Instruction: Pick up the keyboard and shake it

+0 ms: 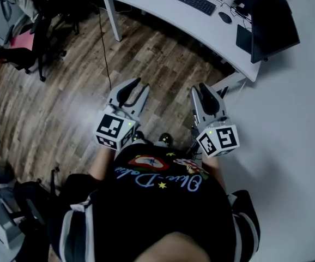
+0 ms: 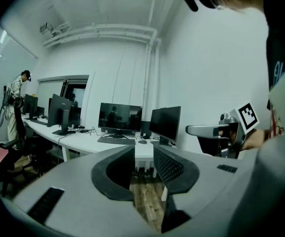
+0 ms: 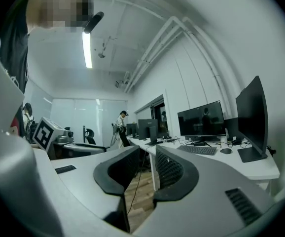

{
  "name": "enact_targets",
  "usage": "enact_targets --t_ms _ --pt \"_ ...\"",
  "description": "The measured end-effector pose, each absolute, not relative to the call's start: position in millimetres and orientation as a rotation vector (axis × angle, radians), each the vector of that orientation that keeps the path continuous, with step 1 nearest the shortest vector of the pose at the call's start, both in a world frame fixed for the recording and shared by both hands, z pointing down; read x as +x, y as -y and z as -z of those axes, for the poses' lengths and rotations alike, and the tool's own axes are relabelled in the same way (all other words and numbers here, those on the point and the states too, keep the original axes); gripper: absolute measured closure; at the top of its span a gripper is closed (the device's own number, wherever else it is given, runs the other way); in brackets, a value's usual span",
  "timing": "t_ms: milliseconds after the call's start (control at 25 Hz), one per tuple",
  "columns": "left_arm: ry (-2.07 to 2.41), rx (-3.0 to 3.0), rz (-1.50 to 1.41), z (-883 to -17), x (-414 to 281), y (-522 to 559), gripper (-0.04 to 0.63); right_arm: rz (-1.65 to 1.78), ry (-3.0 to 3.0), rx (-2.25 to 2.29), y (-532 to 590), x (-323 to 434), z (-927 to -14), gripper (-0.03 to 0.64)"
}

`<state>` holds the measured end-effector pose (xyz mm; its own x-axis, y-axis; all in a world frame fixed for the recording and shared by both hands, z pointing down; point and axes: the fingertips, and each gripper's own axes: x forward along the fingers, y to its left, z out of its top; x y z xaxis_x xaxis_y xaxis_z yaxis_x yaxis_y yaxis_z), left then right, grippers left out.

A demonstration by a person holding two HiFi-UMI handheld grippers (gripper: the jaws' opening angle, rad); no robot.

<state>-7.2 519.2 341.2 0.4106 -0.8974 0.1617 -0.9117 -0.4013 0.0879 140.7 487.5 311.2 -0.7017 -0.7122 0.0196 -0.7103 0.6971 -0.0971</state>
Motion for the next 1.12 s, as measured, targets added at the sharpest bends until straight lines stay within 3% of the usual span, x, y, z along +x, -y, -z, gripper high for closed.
enact_targets --t_ms 640,1120 --pt "1.596 2.510 -0.096 -348.0 -79.6 -509.7 0.453 0.112 -2.872 -1.274 -482.9 86.4 -312.7 0.477" --pt "1.560 2.477 -0.091 -360.7 -80.3 -488.4 0.439 0.107 -2.882 -1.318 -451.4 93.6 -320.9 0.451"
